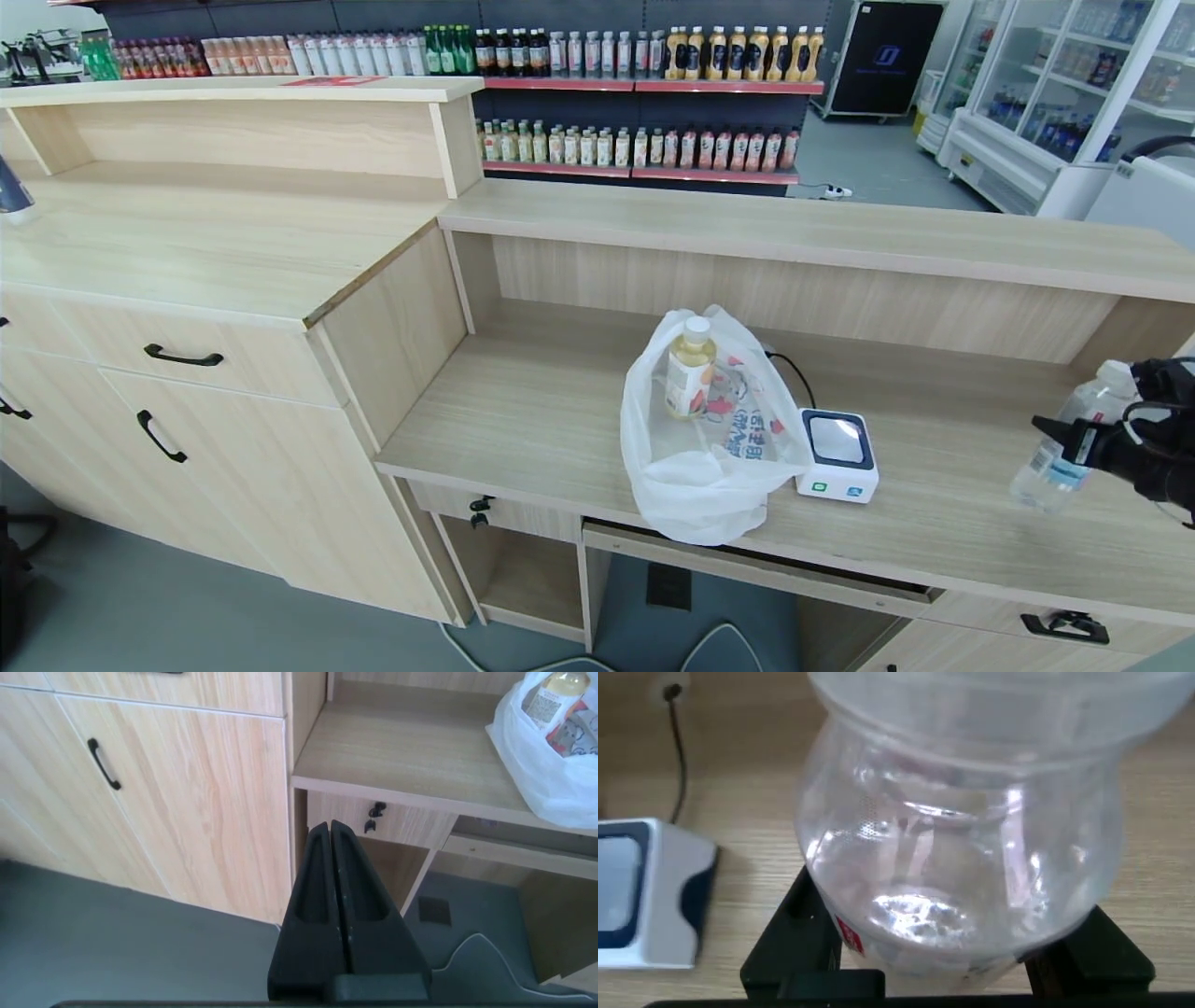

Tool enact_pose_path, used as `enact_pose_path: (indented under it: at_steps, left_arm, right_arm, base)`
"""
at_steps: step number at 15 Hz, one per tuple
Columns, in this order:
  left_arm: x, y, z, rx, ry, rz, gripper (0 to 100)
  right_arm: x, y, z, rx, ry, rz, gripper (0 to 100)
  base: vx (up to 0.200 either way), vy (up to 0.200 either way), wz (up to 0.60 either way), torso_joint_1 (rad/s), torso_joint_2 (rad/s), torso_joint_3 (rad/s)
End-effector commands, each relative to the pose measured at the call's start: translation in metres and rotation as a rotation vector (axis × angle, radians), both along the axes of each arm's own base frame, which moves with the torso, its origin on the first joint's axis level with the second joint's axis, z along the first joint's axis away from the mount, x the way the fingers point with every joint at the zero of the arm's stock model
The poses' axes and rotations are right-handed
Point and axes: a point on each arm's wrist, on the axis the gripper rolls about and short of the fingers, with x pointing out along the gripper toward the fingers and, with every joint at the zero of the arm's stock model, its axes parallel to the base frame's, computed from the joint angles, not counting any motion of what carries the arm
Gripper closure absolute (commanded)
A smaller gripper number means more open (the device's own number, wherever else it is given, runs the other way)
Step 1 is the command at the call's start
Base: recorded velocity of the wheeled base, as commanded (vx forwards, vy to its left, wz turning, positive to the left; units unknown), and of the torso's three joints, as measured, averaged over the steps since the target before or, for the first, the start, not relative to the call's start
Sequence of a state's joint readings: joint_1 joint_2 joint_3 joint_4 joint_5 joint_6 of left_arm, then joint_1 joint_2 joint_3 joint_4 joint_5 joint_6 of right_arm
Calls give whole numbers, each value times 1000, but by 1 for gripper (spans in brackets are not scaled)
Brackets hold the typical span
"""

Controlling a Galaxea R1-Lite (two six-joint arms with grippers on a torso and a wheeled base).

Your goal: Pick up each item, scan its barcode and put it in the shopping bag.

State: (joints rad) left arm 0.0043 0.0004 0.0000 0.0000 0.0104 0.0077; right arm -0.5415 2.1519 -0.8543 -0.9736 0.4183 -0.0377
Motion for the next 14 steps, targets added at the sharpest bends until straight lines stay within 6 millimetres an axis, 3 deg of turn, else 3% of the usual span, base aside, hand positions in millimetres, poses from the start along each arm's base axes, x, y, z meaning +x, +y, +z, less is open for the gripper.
enact_pose_path:
  at_steps: [1,4,5,6,10,14]
  left_arm:
    - [0,0,0,0,0,1,100]
    - [0,0,0,0,0,1,100]
    - [0,0,0,0,0,1,100]
    - [0,0,0,0,0,1,100]
    - [0,0,0,0,0,1,100]
    - [0,0,0,0,0,1,100]
  right_arm:
    - [-13,55,89,93,-104,87,100]
    - [-37,116,151,217,-150,230,100]
    - [-55,151,178,271,-154,332,100]
    - [-68,174,193,306,-160,428,100]
    - [-101,233,211,343,-157,675,100]
    - [-132,261,218,387,-128,829,100]
  base:
    - [0,0,0,0,0,0]
    - [0,0,0,0,0,0]
    - [0,0,0,0,0,0]
    - [0,0,0,0,0,0]
    - [0,0,0,0,0,0]
    - [0,0,0,0,0,0]
